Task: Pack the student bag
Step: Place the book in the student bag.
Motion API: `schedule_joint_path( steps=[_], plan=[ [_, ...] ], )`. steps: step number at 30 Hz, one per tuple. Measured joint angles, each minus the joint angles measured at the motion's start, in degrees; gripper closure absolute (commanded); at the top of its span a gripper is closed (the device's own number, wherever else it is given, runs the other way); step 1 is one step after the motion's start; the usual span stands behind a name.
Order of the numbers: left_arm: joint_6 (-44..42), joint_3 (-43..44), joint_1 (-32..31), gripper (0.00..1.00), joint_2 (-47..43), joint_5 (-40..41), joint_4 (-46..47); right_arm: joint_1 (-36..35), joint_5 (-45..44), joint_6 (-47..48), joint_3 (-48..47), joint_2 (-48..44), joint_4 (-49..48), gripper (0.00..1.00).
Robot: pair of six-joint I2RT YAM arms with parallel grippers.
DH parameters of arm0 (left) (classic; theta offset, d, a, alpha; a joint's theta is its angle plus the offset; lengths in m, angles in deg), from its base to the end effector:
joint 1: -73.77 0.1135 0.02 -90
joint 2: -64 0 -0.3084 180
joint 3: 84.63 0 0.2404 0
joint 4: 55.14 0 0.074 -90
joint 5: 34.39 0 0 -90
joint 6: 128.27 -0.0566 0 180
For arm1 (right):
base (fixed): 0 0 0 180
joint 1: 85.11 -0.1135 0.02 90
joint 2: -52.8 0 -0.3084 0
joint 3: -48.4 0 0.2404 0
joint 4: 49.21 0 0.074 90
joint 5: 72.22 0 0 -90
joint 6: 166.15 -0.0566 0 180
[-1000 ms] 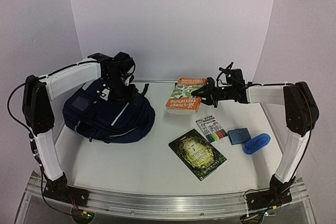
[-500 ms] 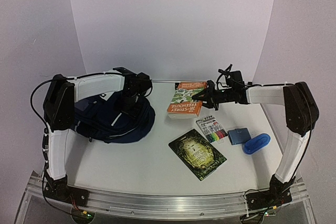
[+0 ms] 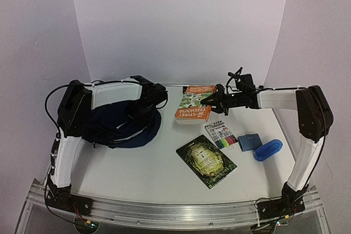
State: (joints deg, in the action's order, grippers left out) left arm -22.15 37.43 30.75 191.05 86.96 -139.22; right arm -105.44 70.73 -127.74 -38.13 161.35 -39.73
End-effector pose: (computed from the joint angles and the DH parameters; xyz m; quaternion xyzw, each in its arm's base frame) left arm 0.3471 -0.2836 0.2164 0.2218 0.9369 0.2311 0.1401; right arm 0.3905 0.1928 0.2593 0.0006 0.8108 0.5717 0.1256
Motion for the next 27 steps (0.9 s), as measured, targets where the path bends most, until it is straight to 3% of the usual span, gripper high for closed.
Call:
schedule_joint_path(
  steps=[6,10,19,27],
  plan=[
    [0.65,7.28,0.61,1.0,-0.57,-1.95,-3.48,-0.27,0.03,0.39,-0.03,0.06,0.05,1.0],
    [0.67,7.49,1.68,1.0,-4.12,-7.16,-3.41,-0.97,0.04,0.59,-0.75,0.58,0.28,1.0],
    [4.45,-2.49,9.26,1.0,-22.85,-27.79,5.42,-6.04,0.12,0.35,-6.72,4.58,0.29,1.0],
    [10.8,-3.44,13.02,1.0,-25.62,-36.54,10.63,-12.3,0.24,-6.97,-11.31,8.9,-7.34,1.0]
  ],
)
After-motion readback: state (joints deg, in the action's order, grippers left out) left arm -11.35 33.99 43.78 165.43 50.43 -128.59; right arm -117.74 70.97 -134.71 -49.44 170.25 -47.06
